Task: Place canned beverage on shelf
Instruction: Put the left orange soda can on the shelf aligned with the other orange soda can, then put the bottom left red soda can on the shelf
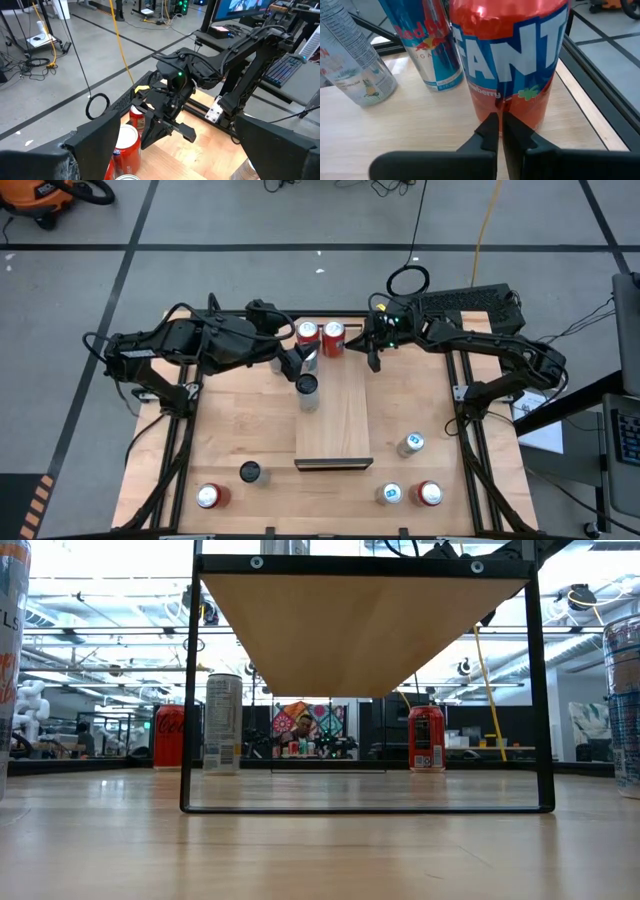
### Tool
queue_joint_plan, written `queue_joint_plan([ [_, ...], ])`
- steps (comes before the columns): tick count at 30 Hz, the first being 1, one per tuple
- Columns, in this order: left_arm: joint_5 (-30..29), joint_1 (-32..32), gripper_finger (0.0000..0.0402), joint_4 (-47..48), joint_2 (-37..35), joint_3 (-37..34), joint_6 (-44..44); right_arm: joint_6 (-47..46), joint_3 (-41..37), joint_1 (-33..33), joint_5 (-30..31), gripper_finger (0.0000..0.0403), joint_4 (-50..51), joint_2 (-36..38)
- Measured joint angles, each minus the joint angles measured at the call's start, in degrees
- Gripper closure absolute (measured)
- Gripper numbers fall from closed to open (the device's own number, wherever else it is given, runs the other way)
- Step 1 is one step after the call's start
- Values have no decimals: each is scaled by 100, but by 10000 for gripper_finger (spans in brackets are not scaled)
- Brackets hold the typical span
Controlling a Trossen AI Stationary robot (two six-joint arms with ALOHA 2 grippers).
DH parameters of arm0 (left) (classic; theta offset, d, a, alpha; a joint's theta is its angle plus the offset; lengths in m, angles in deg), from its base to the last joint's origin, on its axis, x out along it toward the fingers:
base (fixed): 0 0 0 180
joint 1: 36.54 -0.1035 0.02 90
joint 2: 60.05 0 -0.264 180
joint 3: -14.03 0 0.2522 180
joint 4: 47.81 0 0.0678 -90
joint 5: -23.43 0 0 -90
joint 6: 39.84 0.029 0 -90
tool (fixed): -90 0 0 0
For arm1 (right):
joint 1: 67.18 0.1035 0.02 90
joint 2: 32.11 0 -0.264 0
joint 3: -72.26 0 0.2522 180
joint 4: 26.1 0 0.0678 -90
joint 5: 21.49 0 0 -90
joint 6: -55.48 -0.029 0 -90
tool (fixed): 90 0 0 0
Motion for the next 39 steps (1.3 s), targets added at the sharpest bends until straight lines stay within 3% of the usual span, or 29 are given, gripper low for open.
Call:
queue_joint_plan([
  [23,0,0,8,38,0,0,-37,-108,-4,-17,20,403,-142,-40],
  [30,0,0,8,169,0,-2,-143,-214,-4,-20,17,403,314,623],
  [39,64,-303,8,555,0,-2,-498,-1086,-2,-2,-7,403,1358,1727],
])
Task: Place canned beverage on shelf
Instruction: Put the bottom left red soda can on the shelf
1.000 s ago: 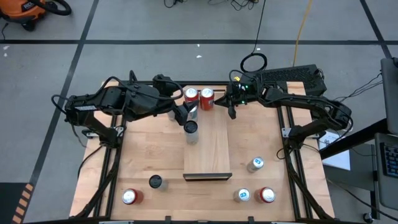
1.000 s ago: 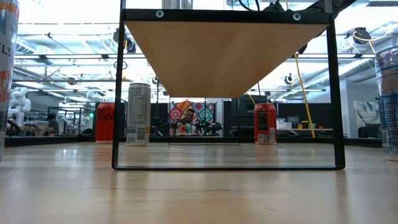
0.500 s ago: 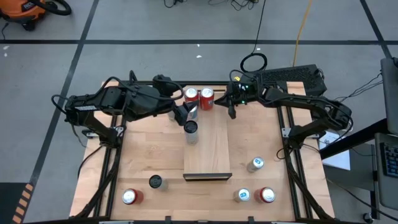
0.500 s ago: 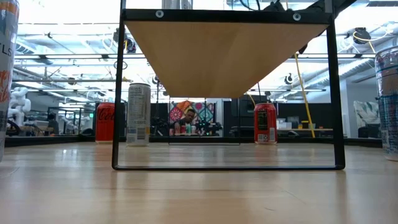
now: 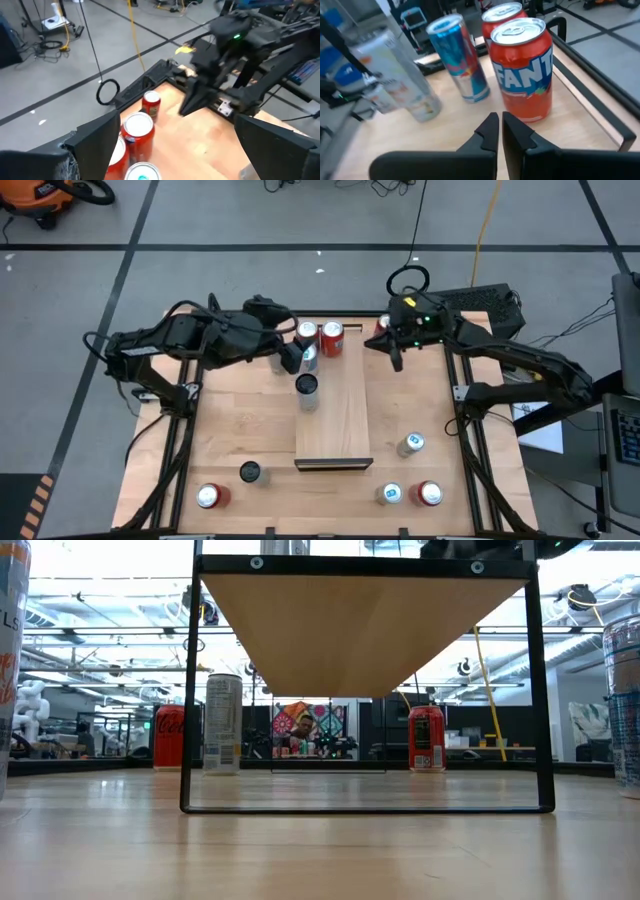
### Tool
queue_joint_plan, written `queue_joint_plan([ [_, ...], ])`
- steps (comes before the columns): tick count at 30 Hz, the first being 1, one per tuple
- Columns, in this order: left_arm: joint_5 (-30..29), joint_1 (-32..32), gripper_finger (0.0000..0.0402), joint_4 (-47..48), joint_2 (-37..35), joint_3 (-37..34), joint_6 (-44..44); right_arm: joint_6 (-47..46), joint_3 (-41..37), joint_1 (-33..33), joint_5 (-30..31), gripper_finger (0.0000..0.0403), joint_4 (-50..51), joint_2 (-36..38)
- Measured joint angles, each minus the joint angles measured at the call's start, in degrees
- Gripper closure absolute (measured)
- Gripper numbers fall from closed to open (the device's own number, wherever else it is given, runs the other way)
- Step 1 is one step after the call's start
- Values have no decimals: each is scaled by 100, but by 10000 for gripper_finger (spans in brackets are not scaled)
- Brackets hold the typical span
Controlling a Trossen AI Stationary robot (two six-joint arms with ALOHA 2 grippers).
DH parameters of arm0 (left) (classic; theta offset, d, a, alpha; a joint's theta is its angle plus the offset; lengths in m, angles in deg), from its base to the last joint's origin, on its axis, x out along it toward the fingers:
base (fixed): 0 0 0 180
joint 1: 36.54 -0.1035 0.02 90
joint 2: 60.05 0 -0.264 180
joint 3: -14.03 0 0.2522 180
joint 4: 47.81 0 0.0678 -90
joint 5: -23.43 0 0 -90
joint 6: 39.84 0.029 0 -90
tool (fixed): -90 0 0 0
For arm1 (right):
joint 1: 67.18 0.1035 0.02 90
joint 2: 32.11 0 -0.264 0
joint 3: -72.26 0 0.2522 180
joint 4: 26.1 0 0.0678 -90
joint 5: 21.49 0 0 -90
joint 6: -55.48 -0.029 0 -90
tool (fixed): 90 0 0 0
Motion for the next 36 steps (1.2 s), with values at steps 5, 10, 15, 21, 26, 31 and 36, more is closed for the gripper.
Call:
queue_joint_plan([
  [5,440,-329,8,179,0,0,2,-710,0,0,-2,403,264,445],
  [10,551,-556,8,646,0,0,-6,-2039,0,17,-17,403,486,736],
  [15,806,-774,8,1206,-18,0,-278,-2500,0,247,168,403,495,926],
  [21,1083,-1015,8,2590,-35,0,-970,-2639,0,489,704,403,500,935],
  [26,1383,-1080,8,3528,-35,0,-1629,-2883,0,684,936,403,498,937],
  [31,1584,-945,8,3552,-171,1,-1651,-2952,0,820,942,403,546,935],
  [36,1650,-568,8,3559,-197,-7,-1913,-2950,0,841,937,403,625,937],
])
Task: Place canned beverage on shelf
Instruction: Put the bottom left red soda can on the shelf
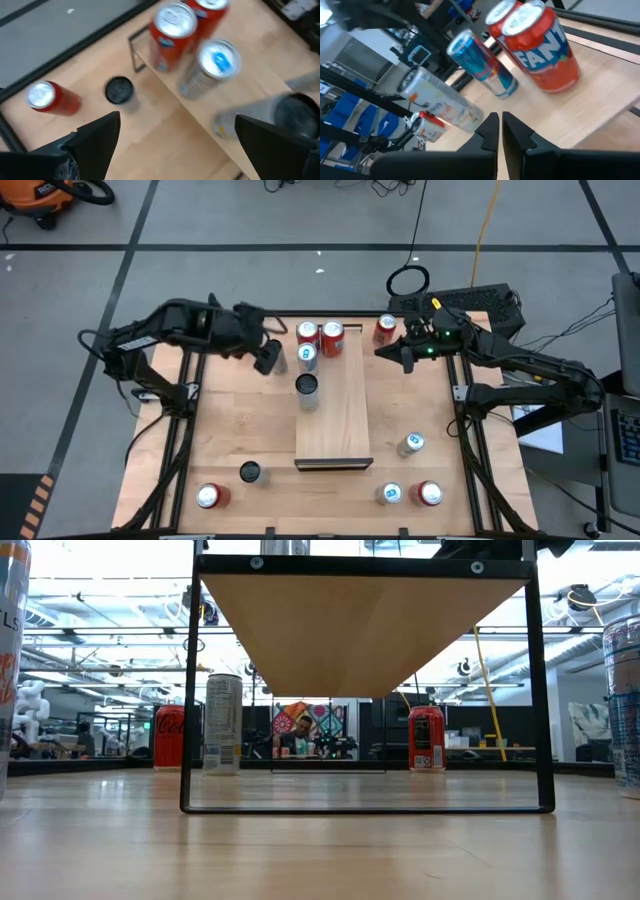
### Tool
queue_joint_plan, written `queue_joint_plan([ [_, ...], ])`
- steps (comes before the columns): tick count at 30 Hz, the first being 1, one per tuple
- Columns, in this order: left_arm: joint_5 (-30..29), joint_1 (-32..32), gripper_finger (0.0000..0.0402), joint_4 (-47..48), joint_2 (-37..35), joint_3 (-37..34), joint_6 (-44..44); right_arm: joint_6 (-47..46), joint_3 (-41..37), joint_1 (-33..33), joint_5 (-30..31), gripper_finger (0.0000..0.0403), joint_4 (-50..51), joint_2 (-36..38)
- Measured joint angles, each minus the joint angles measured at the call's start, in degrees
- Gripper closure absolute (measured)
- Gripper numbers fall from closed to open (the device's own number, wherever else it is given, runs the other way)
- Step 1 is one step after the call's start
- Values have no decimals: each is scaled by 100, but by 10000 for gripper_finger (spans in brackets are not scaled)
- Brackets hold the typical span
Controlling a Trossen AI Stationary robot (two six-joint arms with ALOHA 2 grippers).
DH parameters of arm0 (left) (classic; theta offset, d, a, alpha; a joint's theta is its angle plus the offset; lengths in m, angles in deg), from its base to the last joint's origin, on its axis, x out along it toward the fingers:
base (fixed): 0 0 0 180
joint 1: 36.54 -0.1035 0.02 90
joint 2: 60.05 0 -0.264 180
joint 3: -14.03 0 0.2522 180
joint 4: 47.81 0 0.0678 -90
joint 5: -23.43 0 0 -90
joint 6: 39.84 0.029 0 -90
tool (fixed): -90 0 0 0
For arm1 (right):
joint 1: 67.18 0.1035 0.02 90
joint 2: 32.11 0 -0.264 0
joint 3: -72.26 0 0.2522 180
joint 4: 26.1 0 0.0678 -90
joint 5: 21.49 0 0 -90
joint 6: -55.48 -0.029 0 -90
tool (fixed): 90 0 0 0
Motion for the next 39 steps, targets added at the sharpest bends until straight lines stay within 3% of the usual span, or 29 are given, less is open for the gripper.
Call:
queue_joint_plan([
  [15,-176,1530,8,4,-13,-634,-1543,134,0,-2,112,403,865,-1],
  [29,131,2138,8,13,-13,-632,-1686,393,0,-7,103,403,1156,-2],
  [39,-140,2204,9,15,26,-632,-1626,462,0,-7,93,403,1197,92],
])
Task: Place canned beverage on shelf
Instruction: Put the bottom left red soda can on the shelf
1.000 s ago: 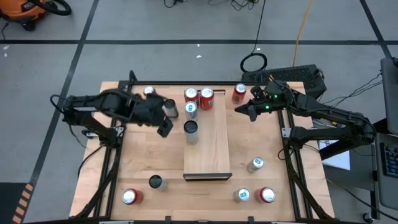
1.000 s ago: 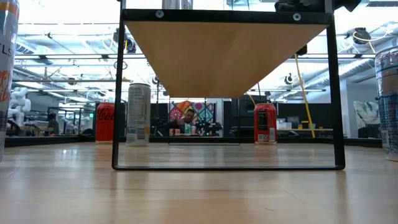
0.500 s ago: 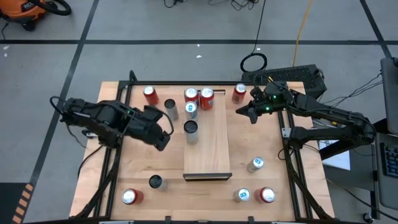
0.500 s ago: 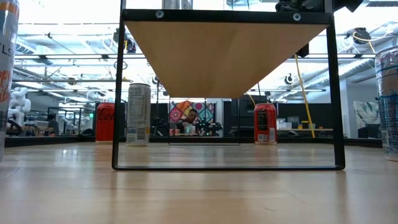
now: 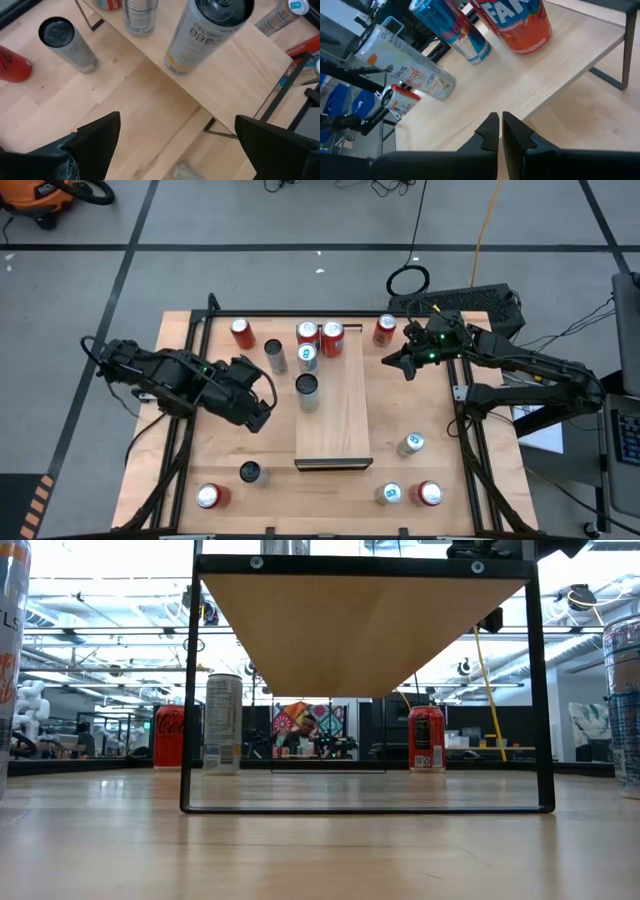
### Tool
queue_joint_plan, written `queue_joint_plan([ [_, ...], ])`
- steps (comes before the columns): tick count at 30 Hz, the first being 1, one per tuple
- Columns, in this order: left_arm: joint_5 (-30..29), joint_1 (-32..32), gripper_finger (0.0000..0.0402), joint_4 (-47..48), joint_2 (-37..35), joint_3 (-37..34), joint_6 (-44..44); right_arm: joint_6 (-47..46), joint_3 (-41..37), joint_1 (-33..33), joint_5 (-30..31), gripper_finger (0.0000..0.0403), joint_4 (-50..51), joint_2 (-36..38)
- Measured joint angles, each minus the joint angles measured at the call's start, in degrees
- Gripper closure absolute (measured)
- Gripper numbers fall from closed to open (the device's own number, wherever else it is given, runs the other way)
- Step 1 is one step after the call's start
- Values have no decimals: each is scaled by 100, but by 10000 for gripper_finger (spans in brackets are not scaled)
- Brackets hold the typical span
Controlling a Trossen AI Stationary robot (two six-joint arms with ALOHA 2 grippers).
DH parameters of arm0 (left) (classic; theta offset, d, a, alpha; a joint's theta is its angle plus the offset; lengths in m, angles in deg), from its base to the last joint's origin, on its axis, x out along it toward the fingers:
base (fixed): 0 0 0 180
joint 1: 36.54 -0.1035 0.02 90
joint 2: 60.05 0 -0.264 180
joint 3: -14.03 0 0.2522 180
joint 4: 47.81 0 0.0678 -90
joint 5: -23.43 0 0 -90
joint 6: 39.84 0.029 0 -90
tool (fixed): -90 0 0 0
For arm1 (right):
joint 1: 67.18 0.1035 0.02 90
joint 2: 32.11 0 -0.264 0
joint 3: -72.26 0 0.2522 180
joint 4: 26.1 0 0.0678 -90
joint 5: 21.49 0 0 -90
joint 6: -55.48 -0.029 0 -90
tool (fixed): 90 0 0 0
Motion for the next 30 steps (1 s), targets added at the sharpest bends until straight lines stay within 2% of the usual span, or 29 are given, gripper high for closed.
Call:
queue_joint_plan([
  [8,437,96,9,-63,-2,0,142,567,0,-2,-31,403,21,145],
  [15,556,328,9,-153,34,2,292,795,2,-15,-723,403,35,179],
  [20,959,550,9,-164,41,2,257,821,2,-13,-1168,403,75,181],
  [24,955,672,8,-200,44,2,249,837,2,-13,-1496,403,217,201],
  [30,1242,876,8,-591,176,2,264,1228,2,-13,-1509,403,599,359],
])
